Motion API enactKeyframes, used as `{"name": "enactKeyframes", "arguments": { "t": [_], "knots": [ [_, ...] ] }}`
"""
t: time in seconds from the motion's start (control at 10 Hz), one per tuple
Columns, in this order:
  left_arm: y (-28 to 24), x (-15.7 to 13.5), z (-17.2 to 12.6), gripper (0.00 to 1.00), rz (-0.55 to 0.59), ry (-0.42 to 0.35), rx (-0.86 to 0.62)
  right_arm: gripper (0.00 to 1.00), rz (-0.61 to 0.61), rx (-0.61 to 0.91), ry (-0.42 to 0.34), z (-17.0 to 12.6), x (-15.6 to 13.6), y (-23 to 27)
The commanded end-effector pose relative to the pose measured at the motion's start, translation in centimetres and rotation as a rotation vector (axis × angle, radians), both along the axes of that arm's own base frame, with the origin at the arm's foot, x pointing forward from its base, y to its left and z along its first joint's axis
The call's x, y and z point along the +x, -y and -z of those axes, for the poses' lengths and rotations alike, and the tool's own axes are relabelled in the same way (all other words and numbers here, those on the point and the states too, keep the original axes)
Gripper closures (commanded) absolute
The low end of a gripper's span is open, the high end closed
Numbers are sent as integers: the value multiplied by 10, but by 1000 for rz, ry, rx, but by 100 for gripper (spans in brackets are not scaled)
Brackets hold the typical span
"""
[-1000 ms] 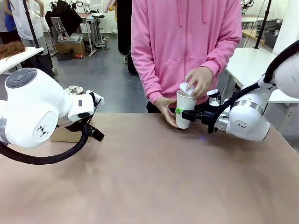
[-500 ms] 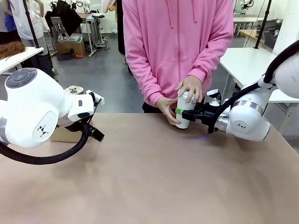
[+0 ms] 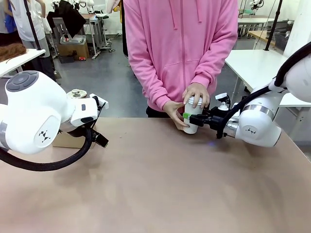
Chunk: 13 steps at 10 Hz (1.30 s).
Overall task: Pour a drink into a cup and package it in a carrier.
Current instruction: When a person places the Paper Cup Lid on the 600 ml Paper Cup , lift the 600 ml Paper Cup.
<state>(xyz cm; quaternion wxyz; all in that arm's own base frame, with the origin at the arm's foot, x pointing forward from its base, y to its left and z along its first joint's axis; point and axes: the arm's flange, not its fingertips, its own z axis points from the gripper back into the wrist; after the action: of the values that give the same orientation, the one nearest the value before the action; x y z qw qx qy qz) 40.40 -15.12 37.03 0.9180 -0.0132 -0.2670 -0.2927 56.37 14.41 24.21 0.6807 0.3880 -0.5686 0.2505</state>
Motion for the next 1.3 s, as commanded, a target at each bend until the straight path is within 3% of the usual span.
{"name": "enactKeyframes", "arguments": {
  "t": [0.0, 1.2],
  "knots": [
    [0, 0, 0, 0, 0, 0, -1, 20, 5, 4, 3, -4, 0, -5],
    [0, 0, 0, 0, 0, 0, -1, 20, 5, 4, 3, -4, 0, -5]
  ]
}}
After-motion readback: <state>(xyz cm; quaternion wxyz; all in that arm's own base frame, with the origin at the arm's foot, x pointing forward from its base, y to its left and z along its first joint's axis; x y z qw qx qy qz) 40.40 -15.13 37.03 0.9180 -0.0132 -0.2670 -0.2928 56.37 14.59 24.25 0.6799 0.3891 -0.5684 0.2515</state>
